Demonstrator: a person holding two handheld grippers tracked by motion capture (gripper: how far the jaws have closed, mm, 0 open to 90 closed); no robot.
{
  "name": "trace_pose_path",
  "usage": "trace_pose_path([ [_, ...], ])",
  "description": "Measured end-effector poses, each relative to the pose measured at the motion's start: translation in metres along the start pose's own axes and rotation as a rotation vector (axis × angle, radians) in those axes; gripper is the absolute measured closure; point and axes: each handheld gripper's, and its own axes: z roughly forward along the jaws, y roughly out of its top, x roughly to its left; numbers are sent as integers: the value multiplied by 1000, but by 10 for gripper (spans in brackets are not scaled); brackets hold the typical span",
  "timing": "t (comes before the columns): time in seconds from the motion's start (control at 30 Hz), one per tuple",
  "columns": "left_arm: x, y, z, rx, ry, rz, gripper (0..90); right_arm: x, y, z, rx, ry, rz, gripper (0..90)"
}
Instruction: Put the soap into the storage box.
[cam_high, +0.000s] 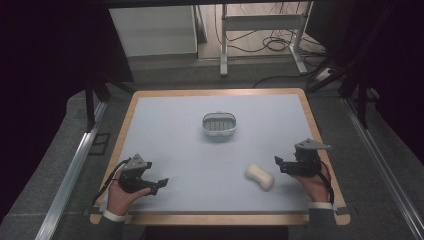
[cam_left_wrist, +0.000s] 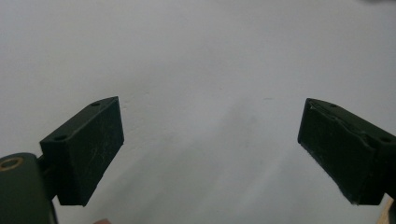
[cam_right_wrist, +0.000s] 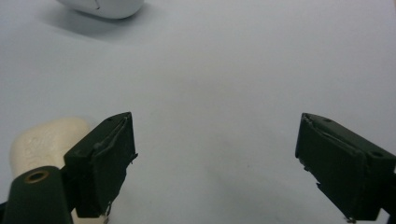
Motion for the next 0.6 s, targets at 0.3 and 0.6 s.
trace_pose_path([
  [0.3, 0, 1, 6, 9, -13, 2, 74, -1, -3, -3, -4, -8, -7, 160],
  [0.6, 0, 1, 7, 11, -23, -4, 73, -9, -5, -4, 3, -30, 24, 162],
])
